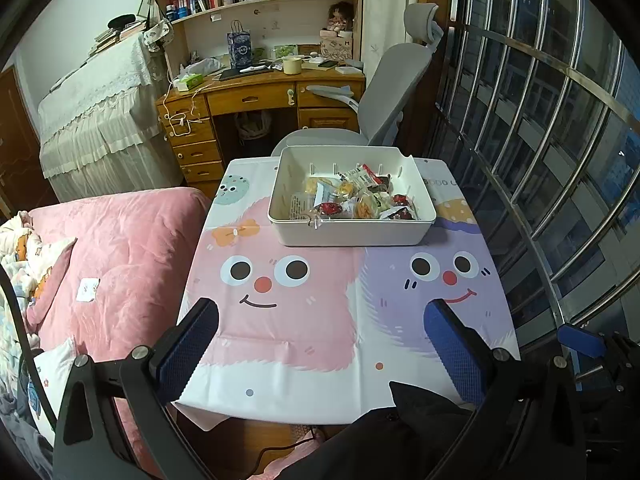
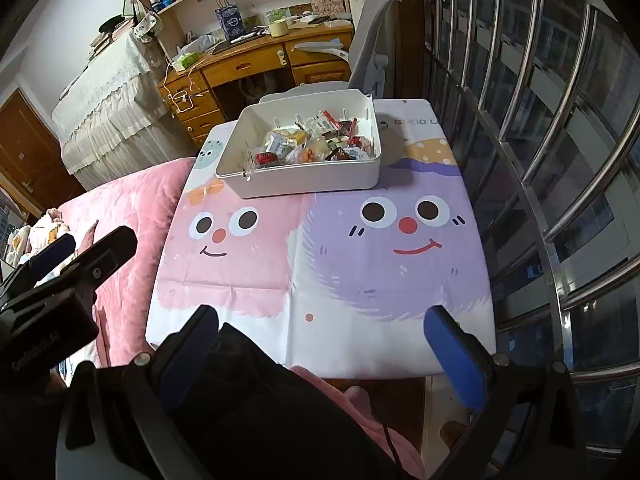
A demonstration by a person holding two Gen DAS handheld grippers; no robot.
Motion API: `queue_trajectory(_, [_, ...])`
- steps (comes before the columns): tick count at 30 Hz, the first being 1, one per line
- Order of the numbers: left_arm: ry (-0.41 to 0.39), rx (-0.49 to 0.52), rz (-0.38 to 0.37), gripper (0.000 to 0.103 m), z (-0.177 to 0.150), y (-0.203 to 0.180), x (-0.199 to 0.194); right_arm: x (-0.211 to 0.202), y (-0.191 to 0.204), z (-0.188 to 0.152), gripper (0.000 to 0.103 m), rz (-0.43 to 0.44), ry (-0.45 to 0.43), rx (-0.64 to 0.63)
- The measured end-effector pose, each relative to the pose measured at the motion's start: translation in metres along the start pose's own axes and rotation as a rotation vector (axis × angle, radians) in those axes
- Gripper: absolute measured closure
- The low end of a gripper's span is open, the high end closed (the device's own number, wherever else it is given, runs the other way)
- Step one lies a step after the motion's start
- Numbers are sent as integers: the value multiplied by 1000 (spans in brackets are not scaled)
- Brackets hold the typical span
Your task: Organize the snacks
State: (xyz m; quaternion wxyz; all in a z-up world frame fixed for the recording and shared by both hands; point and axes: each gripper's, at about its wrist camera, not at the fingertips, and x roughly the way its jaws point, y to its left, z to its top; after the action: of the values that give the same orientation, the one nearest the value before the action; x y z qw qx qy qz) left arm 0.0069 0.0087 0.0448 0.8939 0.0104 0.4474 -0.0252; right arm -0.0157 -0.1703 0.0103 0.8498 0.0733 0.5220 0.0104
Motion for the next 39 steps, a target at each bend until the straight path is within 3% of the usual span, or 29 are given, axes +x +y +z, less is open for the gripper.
queue_trajectory(39, [68, -9, -4, 1, -8, 9, 14, 10, 5, 1, 0, -7, 62, -30])
